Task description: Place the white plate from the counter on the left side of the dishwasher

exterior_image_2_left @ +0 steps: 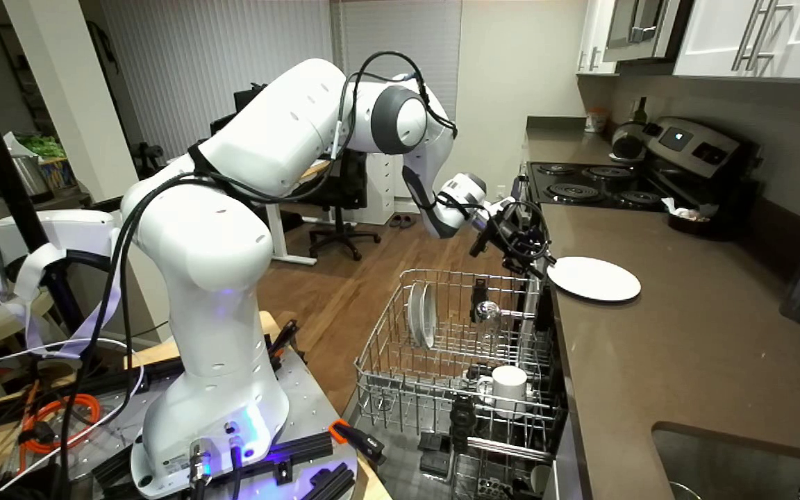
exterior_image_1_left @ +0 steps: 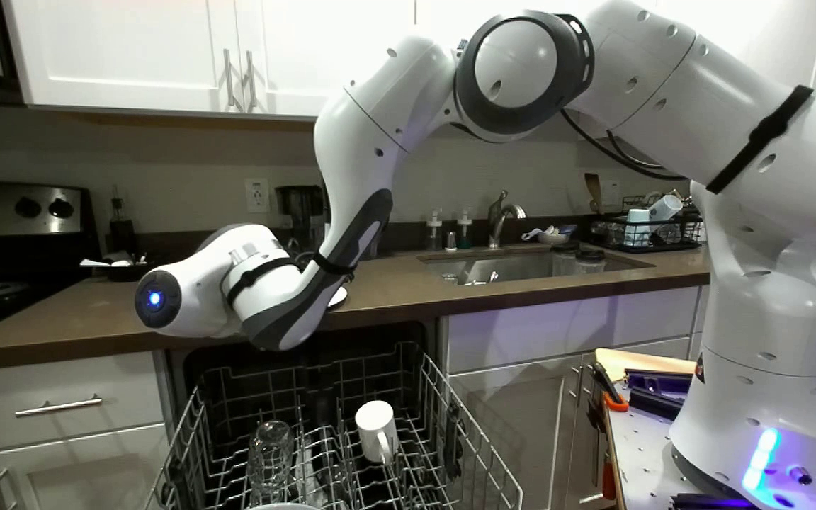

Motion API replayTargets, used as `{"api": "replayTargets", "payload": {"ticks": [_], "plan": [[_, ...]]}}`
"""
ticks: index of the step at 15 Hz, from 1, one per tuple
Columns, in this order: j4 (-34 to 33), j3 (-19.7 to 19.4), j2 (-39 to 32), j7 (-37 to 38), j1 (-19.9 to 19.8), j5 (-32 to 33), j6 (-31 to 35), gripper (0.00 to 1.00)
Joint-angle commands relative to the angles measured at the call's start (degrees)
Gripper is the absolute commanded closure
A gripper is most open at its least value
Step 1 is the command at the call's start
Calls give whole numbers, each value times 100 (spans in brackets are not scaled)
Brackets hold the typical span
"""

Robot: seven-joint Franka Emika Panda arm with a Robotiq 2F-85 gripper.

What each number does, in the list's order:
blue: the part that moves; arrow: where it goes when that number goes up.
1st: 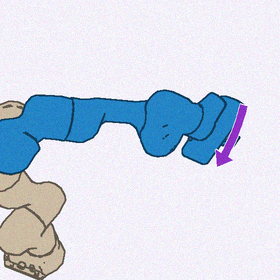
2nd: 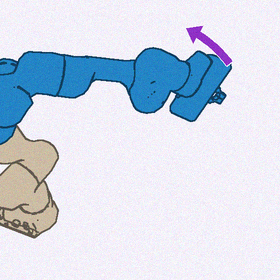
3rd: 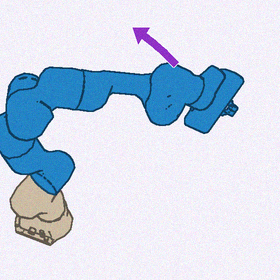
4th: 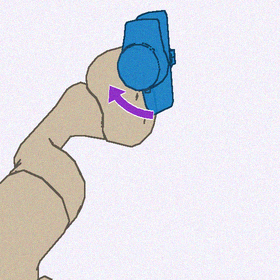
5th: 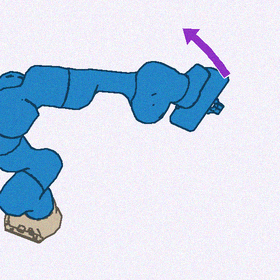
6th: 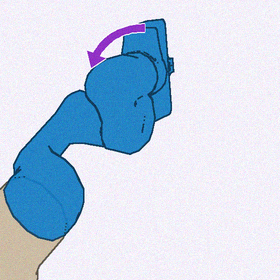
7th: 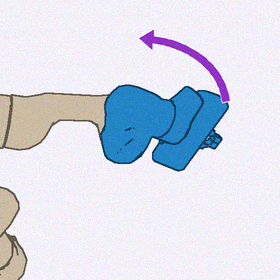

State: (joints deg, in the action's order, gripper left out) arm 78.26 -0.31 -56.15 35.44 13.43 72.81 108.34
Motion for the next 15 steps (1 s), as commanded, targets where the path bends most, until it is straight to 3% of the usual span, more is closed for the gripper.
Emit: {"api": "replayTargets", "payload": {"ticks": [1,6,13,14,15], "plan": [[108,36,166,-337,-31,-228,-227,59],[110,33,193,-461,-28,-298,-418,73],[96,-16,176,-472,-12,-199,-469,46],[100,-22,175,-458,-18,-192,-450,54],[105,-27,175,-452,-21,-183,-432,55]]}}
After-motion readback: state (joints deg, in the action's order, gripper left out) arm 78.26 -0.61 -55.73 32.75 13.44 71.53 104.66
